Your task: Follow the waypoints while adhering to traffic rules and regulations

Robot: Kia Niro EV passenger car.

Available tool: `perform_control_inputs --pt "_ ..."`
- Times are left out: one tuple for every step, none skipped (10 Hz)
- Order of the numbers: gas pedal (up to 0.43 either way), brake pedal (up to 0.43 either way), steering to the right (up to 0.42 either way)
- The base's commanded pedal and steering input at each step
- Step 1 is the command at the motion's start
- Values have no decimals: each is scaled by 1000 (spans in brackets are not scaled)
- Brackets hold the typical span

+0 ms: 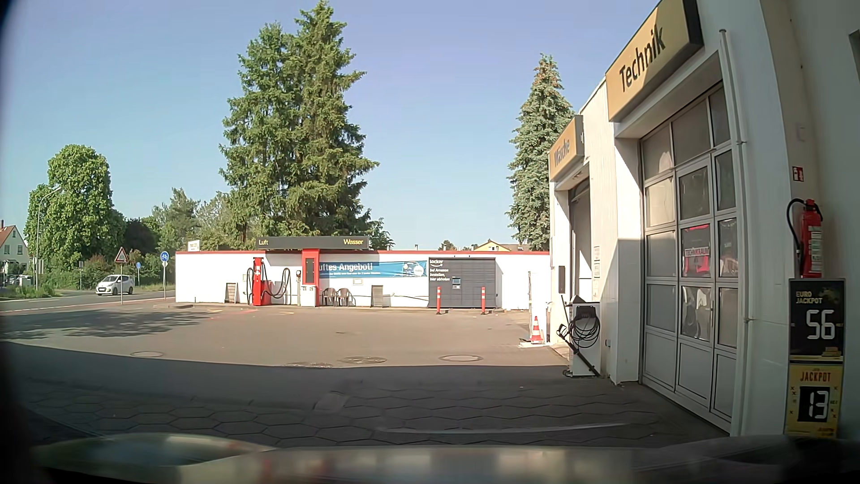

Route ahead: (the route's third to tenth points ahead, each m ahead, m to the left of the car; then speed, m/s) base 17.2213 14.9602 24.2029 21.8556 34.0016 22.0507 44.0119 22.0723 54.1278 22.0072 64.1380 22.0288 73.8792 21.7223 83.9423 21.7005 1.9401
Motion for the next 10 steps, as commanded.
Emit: perform_control_inputs --pt "0 238 -133" --pt "0 268 -133" --pt "0 268 -133" --pt "0 268 -133" --pt "0 268 -133" --pt "0 268 -130" --pt "0 268 -124" --pt "0 268 -113" --pt "0 268 -101" --pt "0 268 -83"
